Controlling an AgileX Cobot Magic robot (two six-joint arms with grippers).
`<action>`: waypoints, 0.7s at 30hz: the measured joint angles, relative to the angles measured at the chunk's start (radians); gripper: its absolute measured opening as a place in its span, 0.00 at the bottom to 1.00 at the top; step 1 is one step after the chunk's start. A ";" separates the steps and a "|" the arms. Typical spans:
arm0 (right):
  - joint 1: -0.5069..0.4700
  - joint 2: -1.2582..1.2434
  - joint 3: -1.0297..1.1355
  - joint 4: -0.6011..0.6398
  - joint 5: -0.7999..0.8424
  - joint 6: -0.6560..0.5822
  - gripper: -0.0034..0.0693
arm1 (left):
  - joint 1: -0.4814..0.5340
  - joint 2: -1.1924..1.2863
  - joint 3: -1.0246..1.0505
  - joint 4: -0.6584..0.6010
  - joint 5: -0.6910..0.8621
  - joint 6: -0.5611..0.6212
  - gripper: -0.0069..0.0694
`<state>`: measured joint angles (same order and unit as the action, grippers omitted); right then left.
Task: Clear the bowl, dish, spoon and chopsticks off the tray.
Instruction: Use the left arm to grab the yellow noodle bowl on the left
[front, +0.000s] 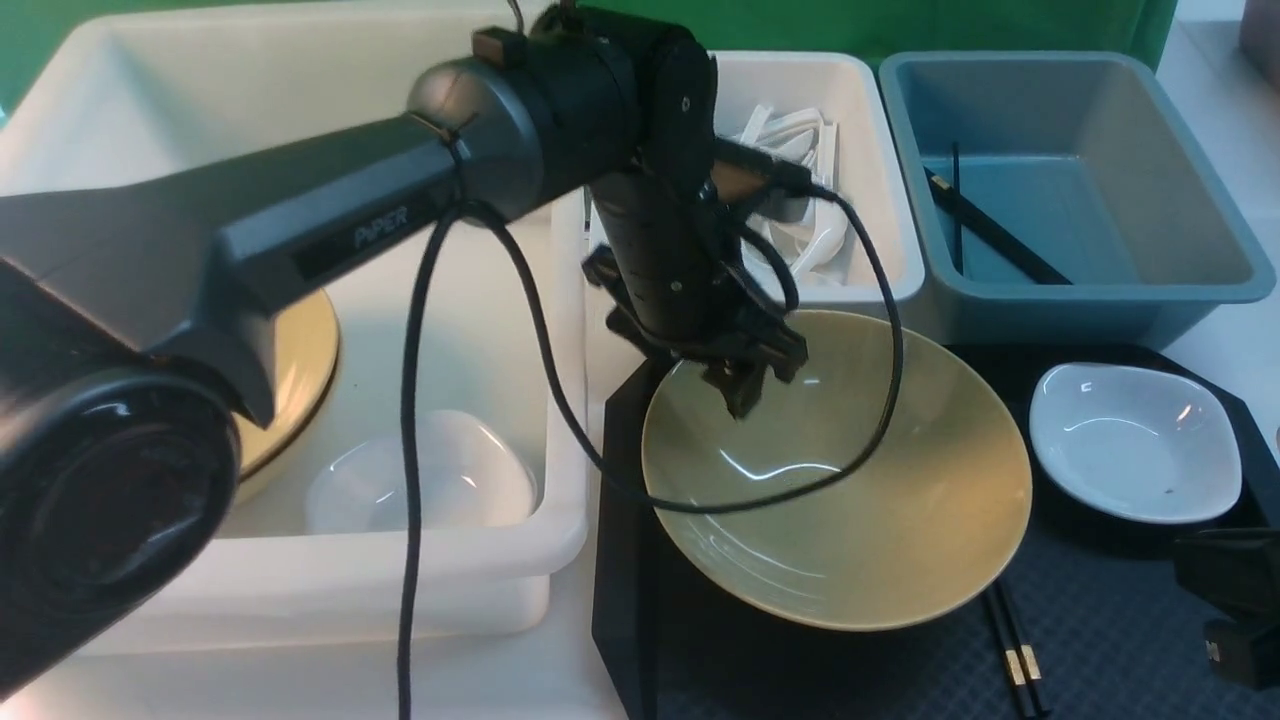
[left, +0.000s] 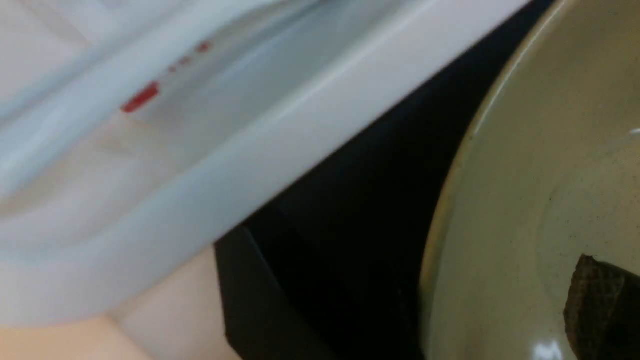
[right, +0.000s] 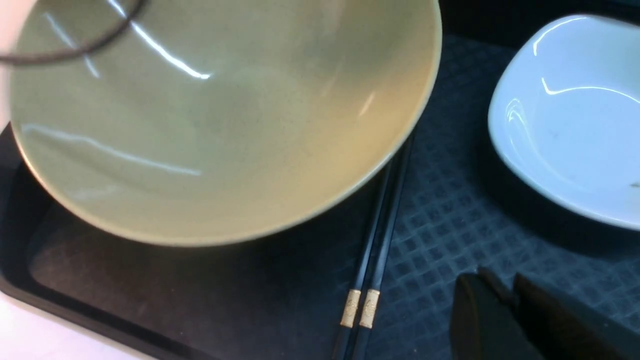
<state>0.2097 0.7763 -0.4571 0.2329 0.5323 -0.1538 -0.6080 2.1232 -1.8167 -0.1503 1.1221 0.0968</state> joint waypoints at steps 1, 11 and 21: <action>0.000 0.000 0.000 0.000 0.000 0.000 0.21 | -0.001 0.009 -0.002 -0.005 0.018 0.000 0.61; 0.000 0.000 0.000 0.000 0.000 0.000 0.21 | -0.027 0.013 -0.074 0.021 0.097 0.022 0.59; 0.000 0.000 0.000 0.000 0.009 0.000 0.23 | -0.041 0.087 -0.074 0.007 0.100 0.035 0.42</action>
<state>0.2097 0.7763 -0.4571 0.2329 0.5413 -0.1538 -0.6492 2.2105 -1.8903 -0.1431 1.2220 0.1321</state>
